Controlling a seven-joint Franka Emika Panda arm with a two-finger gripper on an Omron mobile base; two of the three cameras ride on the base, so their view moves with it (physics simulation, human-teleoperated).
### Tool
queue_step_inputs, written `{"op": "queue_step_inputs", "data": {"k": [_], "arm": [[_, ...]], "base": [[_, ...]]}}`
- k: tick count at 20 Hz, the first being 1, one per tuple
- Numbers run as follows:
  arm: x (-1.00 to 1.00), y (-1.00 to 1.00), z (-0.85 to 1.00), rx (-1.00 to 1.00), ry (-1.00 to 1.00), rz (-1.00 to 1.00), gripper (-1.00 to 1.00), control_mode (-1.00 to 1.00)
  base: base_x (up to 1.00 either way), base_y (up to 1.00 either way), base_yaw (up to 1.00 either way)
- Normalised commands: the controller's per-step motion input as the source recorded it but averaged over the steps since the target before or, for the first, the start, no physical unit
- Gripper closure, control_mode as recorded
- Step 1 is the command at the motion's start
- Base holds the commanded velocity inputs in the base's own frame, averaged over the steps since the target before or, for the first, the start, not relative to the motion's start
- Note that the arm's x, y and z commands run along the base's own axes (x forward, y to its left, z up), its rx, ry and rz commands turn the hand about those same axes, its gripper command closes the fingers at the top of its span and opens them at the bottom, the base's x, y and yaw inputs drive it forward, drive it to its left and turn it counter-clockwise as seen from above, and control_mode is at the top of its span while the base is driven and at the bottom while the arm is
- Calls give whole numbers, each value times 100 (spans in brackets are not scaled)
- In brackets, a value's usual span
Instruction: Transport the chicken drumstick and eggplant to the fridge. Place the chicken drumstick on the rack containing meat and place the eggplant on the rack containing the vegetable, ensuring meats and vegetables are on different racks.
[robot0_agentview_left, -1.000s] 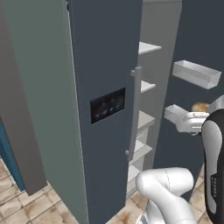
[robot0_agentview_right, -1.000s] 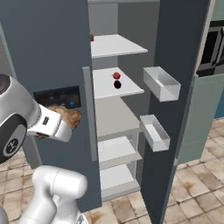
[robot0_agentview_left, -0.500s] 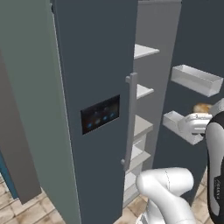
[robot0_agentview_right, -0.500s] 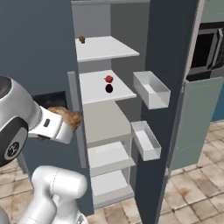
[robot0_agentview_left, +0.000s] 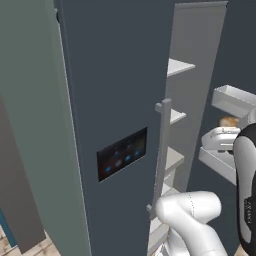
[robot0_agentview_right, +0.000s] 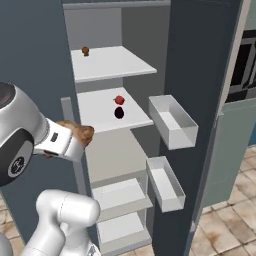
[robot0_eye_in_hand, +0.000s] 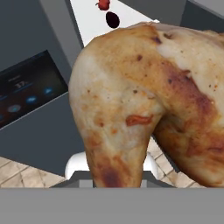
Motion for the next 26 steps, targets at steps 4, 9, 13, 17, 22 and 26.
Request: {"op": "queue_step_inputs", "data": {"k": [4,9,13,17,22,26], "arm": [[0,0,0,0,0,0,100,100],[0,0,0,0,0,0,100,100],[0,0,0,0,0,0,100,100],[0,0,0,0,0,0,100,100],[0,0,0,0,0,0,100,100],[1,-11,5,0,-3,5,100,-100]], "base": [[64,-1,-1],[43,-1,2],[11,-8,13],[11,-17,20],[3,-4,17],[0,0,0]]}}
